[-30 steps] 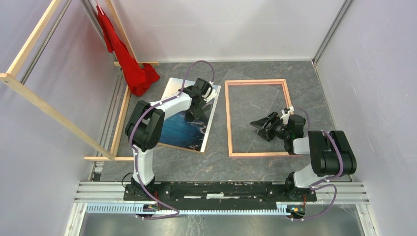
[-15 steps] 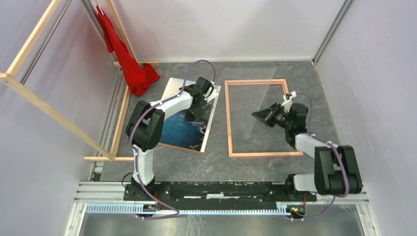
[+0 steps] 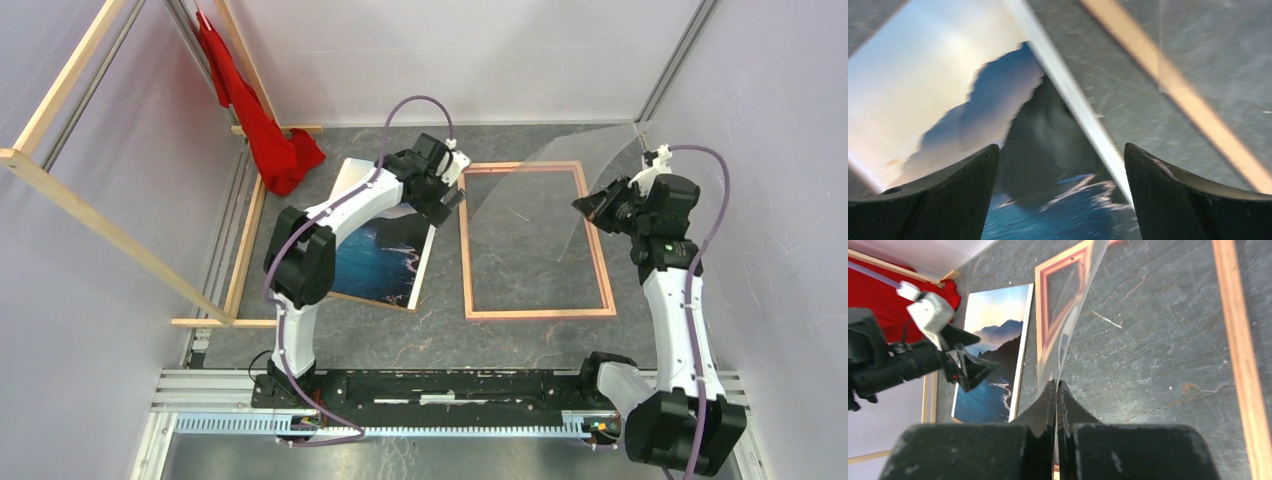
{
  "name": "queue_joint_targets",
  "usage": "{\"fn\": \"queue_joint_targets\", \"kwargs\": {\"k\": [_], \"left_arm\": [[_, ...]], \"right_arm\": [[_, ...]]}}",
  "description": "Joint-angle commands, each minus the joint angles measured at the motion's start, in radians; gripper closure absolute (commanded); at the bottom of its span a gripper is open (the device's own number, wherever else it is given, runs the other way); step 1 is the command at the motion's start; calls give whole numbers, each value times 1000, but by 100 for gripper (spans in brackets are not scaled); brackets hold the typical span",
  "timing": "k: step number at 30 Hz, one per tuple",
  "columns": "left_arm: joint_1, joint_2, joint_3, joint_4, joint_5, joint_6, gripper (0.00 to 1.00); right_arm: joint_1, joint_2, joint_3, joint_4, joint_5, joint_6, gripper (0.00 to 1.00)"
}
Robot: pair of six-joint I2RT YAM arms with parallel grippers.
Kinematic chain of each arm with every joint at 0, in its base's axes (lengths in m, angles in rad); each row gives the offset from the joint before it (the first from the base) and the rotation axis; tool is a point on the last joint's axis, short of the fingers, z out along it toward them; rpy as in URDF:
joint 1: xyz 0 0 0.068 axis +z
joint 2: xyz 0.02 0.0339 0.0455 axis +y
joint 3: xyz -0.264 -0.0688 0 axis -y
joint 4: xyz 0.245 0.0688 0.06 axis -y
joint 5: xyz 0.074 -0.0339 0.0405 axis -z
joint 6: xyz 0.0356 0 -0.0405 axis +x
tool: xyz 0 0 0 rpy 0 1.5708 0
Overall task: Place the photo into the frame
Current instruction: Pick up the photo frame item at the center of the board, then move the photo frame to the center of the board.
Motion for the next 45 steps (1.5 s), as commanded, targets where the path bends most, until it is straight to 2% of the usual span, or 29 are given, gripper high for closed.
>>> {"fn": "queue_joint_targets", "kwargs": {"k": [1,10,16,25,29,38,45], "left_arm": [[-73,70,24,-13,153,-155,0],[-135,162,42,66,146,-221,0],[-140,185,37,83,151,-227,4],[-146,137,-128,139,-5,-133,29],[-146,77,-229,172,-49,-97,36],[-139,-22,-408,210,-137,-19,37],[-134,-54,-462,207,-113,-5,35]], "right_arm": [[-3,-69,132,-147,75,-103,100],[-3,-78,246,-231,130,-149,100],[-3,-76,263,-212,103,-134,100],[-2,-96,195,-115,36,-75,100],[-2,-95,180,-85,12,-54,100],[-2,-88,146,-40,-27,-30,100],[-3,-82,137,-26,-40,-21,100]]}}
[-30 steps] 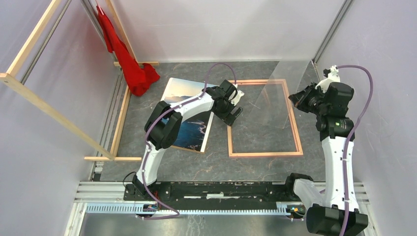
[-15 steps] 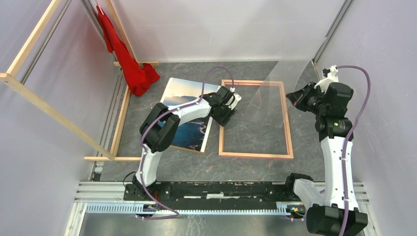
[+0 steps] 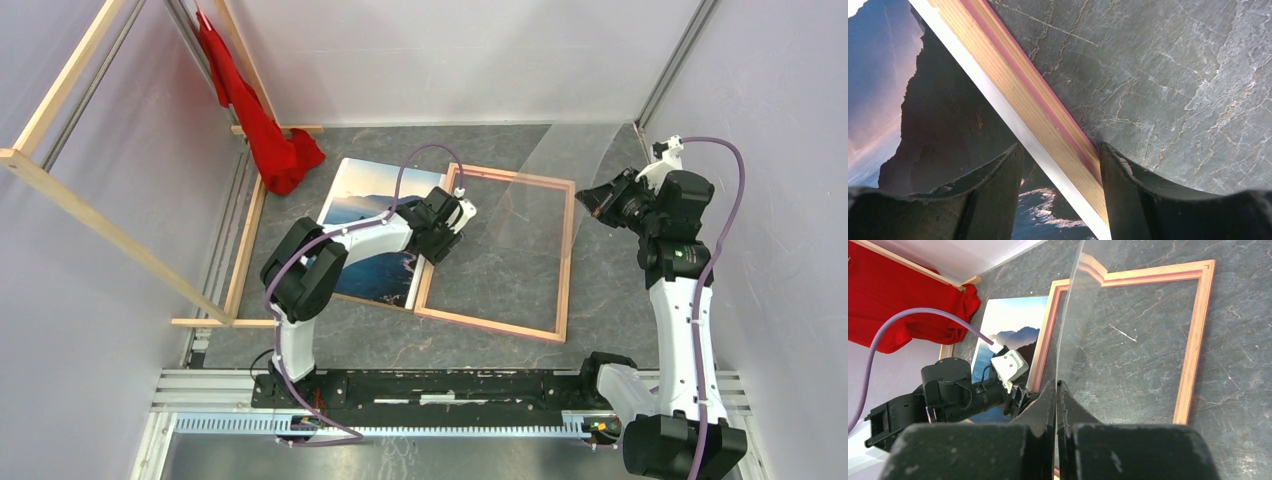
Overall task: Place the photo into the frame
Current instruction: Move the photo frame to the center of the board.
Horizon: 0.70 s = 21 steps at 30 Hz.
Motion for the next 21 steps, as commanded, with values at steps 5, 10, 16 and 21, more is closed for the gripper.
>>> {"fn": "queue_joint_targets", "kwargs": {"k": [5,10,16,21], "left_arm": [[20,-70,-7,-153,113,39,4],[81,-169,109,-248,259,41,0],[275,-230,202,-316,298,58,0],[433,-266,163,-319,288,73,0]], "right_arm": [[0,5,17,84,-46,16,100],[21,13,15,122,-64,45,100],[179,44,15,225,-38,135,100],[401,100,5,396,-85,260,100]]}}
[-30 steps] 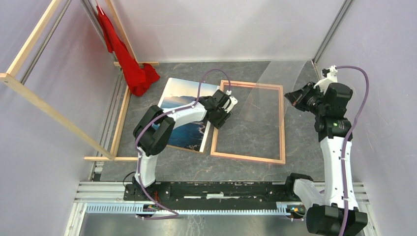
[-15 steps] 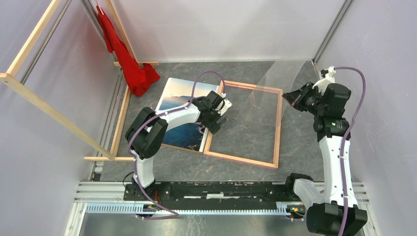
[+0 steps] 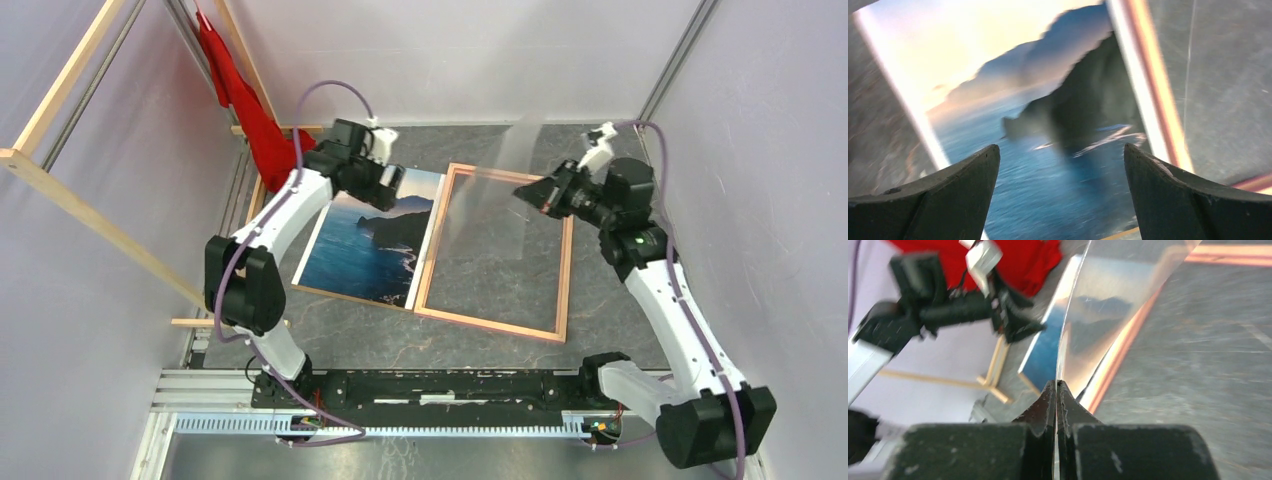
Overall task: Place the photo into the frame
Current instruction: Move the photo frame to the center of the board, then place the photo frame item in the photo frame.
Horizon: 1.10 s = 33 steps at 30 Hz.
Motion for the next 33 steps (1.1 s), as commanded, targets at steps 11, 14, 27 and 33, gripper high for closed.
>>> {"fn": "queue_joint_targets", "kwargs": {"k": [11,14,27,33], "left_arm": [[150,-112,-185,17,-82,71,0],[149,-112,-221,39,-87,71,0],[133,-70,-253,48,-66,68,0],[109,-51,-254,62,-26,33,0]], "right_arm": [[116,57,-207,78,-39,-102,100],[85,56,-273,45,5,-162,100],[-14,55,-345,-10,147,-268,100],[-78,38,-458,60,117,-221,100]]}}
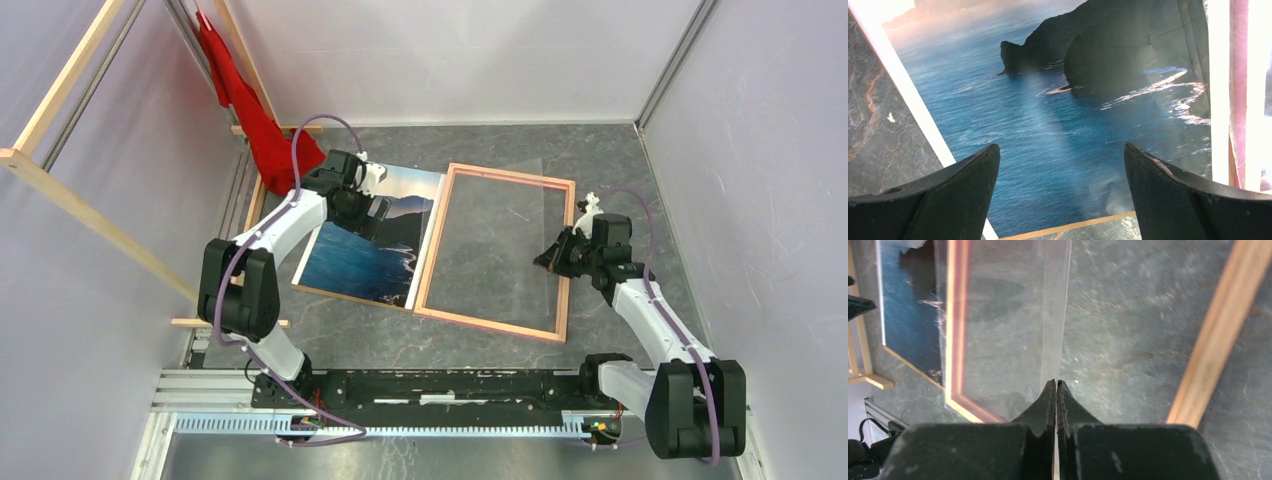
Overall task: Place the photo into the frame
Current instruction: Place the photo frame item in the photo frame.
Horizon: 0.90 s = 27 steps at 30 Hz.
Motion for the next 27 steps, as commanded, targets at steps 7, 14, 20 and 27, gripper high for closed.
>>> {"fn": "queue_joint_targets", "kwargs": {"k": [7,14,20,27], "left_arm": [[-111,54,-12,36,12,13,0],[-212,83,-24,55,22,1,0],[-239,101,-20,65,44,4,0],[-261,122,-17,71,55,14,0]], "right_arm": [[-47,-38,-103,89,21,3,100],[-87,-85,-136,139,29,14,100],[-102,-123,-170,159,54,35,100],[-118,-121,-162,142,42,37,100]]}}
